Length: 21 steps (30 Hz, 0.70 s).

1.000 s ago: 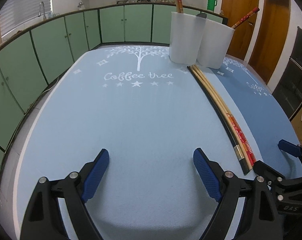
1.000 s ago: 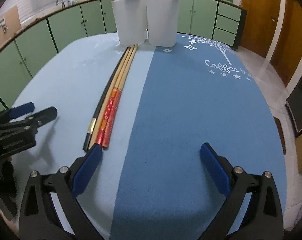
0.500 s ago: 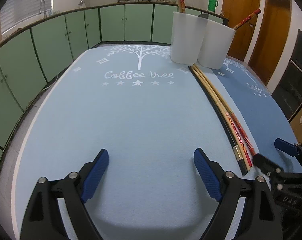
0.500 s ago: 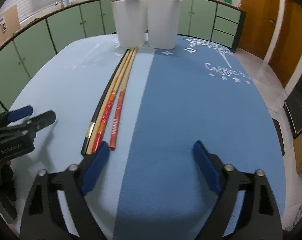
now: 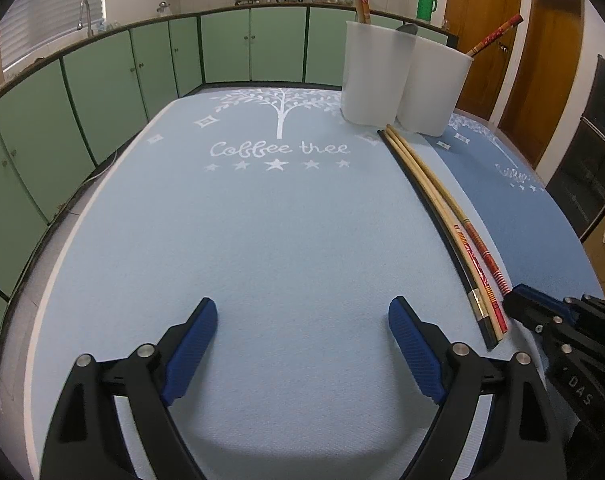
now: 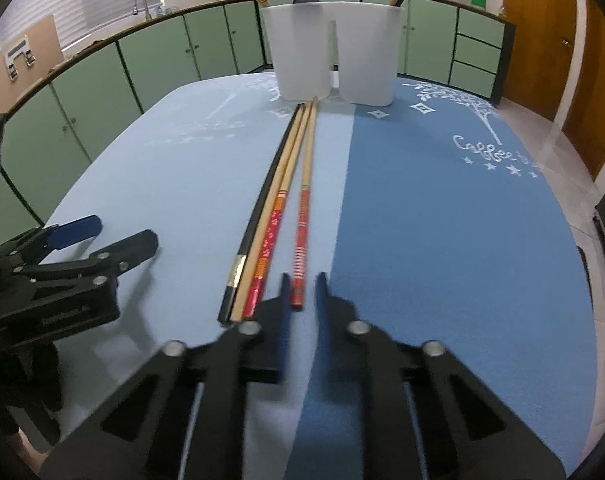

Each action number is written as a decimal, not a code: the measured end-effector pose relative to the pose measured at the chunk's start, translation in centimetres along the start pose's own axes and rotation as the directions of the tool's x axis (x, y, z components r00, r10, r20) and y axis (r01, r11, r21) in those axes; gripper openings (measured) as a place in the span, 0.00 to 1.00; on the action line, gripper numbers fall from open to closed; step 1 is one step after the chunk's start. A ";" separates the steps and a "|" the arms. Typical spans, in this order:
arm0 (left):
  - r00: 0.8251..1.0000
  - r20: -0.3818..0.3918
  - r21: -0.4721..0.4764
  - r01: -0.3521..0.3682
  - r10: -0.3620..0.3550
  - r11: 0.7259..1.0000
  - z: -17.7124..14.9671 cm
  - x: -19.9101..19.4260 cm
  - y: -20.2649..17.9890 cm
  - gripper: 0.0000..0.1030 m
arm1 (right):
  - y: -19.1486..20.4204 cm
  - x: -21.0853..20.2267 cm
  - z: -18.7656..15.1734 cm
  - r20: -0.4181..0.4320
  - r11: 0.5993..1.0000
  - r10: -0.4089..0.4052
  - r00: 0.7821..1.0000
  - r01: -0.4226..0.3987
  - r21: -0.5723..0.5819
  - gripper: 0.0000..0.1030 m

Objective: Organize utensils
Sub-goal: 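Grasp a red-patterned chopstick with the right tool, then grasp the black chopstick with the left tool while the right tool holds its chopstick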

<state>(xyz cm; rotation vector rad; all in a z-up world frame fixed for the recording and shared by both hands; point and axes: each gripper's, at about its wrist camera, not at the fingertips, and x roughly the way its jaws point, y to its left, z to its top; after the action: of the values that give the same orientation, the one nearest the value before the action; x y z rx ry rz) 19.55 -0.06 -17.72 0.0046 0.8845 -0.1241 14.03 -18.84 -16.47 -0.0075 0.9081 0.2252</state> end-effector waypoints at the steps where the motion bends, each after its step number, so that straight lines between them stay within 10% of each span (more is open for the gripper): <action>1: 1.000 -0.001 0.003 -0.003 0.003 1.000 0.0 0.0 -0.1 0.84 | 0.0 -0.1 -0.1 0.002 1.000 0.002 1.000 -0.002 -0.002 0.05; 21: 0.993 -0.016 0.108 0.115 -0.114 0.987 -1.1 -1.2 -5.9 0.84 | -7.0 -1.8 -1.3 0.019 0.984 -0.062 0.998 0.057 0.170 0.05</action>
<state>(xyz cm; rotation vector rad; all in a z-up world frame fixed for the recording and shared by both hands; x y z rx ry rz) 17.27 -5.74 -17.23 0.0564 0.8873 -0.2801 13.31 -26.14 -16.51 0.1253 0.8994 0.0916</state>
